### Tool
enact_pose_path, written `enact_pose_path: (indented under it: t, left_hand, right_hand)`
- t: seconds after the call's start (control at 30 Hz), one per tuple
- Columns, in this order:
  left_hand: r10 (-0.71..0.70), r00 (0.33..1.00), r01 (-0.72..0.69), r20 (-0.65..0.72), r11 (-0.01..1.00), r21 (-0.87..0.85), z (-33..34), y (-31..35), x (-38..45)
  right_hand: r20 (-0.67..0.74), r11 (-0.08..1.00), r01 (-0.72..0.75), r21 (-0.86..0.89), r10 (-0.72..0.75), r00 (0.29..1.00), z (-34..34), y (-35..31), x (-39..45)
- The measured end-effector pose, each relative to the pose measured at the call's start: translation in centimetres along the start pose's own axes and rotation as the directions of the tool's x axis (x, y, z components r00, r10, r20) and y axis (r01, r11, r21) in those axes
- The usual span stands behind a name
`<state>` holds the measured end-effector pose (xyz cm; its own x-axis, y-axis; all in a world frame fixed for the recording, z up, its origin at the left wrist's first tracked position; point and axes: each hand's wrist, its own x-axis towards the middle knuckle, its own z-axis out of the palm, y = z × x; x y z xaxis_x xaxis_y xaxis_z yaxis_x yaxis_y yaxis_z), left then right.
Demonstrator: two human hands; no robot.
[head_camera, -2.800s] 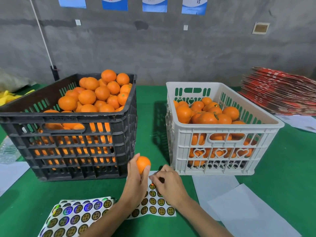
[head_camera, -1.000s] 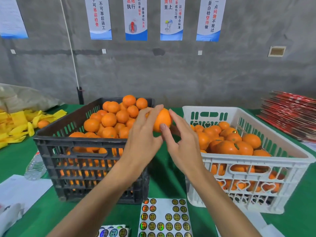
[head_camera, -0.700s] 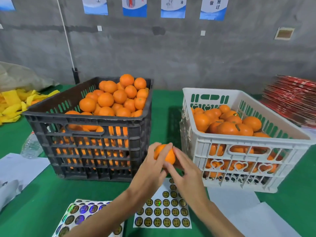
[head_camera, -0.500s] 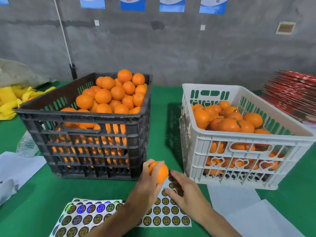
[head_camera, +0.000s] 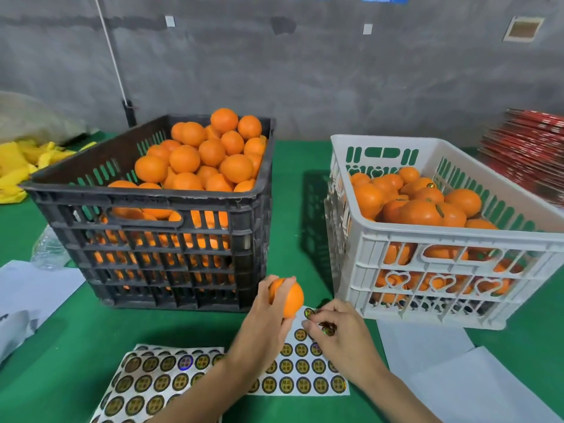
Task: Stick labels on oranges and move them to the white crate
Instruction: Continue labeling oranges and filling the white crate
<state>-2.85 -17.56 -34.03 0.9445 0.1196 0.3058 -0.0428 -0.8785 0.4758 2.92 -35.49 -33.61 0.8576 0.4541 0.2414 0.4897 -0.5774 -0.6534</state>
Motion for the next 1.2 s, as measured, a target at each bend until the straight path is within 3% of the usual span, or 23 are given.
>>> enact_pose_path:
  t: [0.13,0.23,0.37,0.5,0.63,0.7,0.8,0.9,0.97,1.03,1.1,1.2]
  left_hand:
    - [0.016,1.000,-0.016,-0.006,1.000,0.003,0.3,-0.3,-0.2]
    - [0.036,0.999,-0.036,-0.028,0.999,-0.009,0.3,-0.4,-0.2]
    - [0.059,0.997,-0.065,-0.049,0.989,-0.131,-0.8,0.8,0.1]
    - [0.108,0.972,-0.158,-0.208,0.958,-0.240,-4.1,4.0,1.9]
    - [0.088,0.930,-0.183,-0.357,0.954,-0.240,-9.7,7.2,4.9]
    - [0.110,0.909,-0.217,-0.401,0.949,-0.231,-12.2,8.6,6.7]
    - [0.262,0.879,-0.359,-0.399,0.914,-0.190,-15.0,10.8,9.6]
    - [0.391,0.852,-0.455,-0.349,0.882,-0.124,-17.5,11.1,12.9]
    - [0.330,0.865,-0.363,-0.379,0.932,-0.016,-19.4,9.5,15.7]
    - [0.142,0.938,-0.129,-0.316,0.990,0.062,-21.3,7.1,18.6]
    - [-0.087,0.983,0.115,-0.161,0.978,0.173,-22.6,4.5,20.9]
    - [-0.268,0.953,0.197,0.142,0.903,0.383,-23.0,1.6,23.4]
  right_hand:
    - [-0.012,0.989,-0.129,0.072,0.130,0.991,0.3,-0.8,0.2]
    - [-0.100,0.978,-0.168,0.126,0.181,0.978,-0.1,-1.8,0.4]
    - [-0.306,0.997,0.061,0.041,-0.045,0.951,-1.4,-4.4,0.4]
    - [-0.446,0.978,0.202,-0.052,-0.204,0.871,-4.9,-8.5,2.0]
    - [-0.338,0.945,0.292,-0.144,-0.324,0.883,-9.1,-12.2,3.4]
    - [-0.326,0.941,0.288,-0.176,-0.331,0.885,-10.4,-13.8,4.4]
    - [-0.447,0.961,0.275,-0.028,-0.258,0.856,-13.3,-15.3,6.8]
    - [-0.566,0.972,0.199,-0.125,-0.235,0.790,-17.0,-14.6,9.7]
    - [-0.590,0.971,0.123,-0.204,-0.222,0.776,-18.8,-13.3,11.1]
    - [-0.570,0.967,0.057,-0.249,-0.194,0.799,-19.6,-11.8,11.9]
    - [-0.538,0.948,0.048,-0.315,-0.220,0.814,-19.7,-10.6,12.5]
    - [-0.494,0.932,0.034,-0.361,-0.222,0.840,-18.6,-9.6,12.8]
